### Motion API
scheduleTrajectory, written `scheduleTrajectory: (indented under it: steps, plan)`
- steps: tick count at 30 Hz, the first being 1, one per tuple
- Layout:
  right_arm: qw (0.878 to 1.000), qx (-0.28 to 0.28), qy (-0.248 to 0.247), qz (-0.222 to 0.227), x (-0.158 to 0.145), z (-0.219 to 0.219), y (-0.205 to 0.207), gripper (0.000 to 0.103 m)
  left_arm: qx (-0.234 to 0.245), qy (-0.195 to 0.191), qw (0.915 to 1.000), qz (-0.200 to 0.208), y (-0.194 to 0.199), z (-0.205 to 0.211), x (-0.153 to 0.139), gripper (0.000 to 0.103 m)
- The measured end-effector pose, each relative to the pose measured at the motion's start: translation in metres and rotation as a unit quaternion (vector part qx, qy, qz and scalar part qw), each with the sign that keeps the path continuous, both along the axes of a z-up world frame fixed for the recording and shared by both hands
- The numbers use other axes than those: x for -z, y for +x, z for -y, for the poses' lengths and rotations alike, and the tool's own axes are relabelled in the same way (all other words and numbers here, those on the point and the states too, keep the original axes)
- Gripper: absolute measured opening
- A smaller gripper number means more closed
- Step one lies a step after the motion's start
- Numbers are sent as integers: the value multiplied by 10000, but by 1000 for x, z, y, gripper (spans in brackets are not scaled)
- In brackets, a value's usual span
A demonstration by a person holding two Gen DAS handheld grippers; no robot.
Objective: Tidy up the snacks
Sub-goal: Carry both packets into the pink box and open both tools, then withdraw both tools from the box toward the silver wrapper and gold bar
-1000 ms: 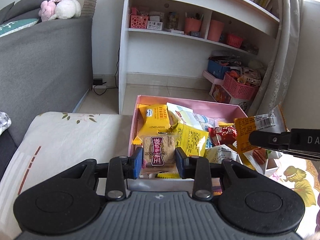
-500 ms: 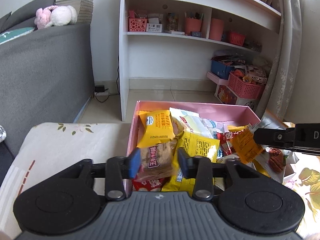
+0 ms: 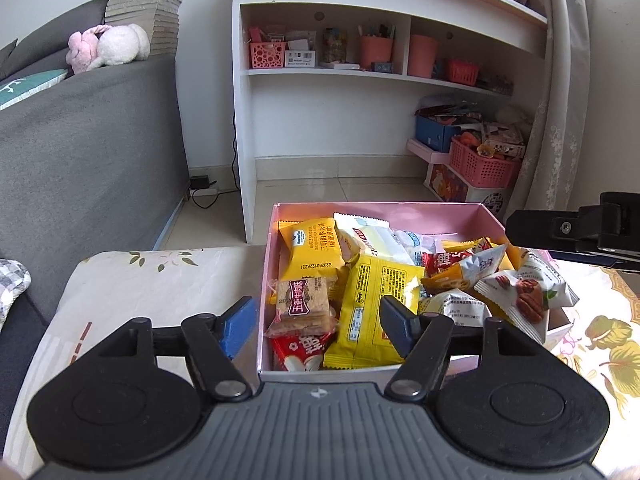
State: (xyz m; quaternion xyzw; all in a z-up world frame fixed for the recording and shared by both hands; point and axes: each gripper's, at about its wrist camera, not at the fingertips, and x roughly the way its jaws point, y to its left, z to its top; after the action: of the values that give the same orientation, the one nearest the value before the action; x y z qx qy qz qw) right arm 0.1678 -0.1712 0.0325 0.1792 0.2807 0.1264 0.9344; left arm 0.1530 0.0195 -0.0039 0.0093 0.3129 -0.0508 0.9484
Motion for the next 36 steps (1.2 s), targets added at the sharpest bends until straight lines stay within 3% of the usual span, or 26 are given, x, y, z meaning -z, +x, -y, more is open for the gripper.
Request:
scheduleTrajectory:
  steps: [8, 10, 16, 25, 30, 36]
  plan:
    - [9999, 43, -123, -85, -11, 1, -20, 78, -21, 54, 9999, -130, -16, -5, -8, 77]
    - [9997, 52, -200, -150, -14, 0, -26, 85, -55, 24, 9998, -208, -21, -9, -10, 84]
    - [9988, 29, -395, -297, -17, -7, -43, 92, -191, -81, 9988, -450, -32, -25, -11, 92]
    - [9957, -45, -732, -561, 1, -25, -63, 95, -543, -282, 9945, -851, -46, -47, 3, 97]
    - [9928, -70, -957, -723, 21, -34, -72, 95, -1078, -521, 9824, -1434, -50, -59, 21, 96]
    - [9868, -275, -1324, -889, 42, -45, -74, 95, -1339, -624, 9795, -1371, -45, -61, 27, 96]
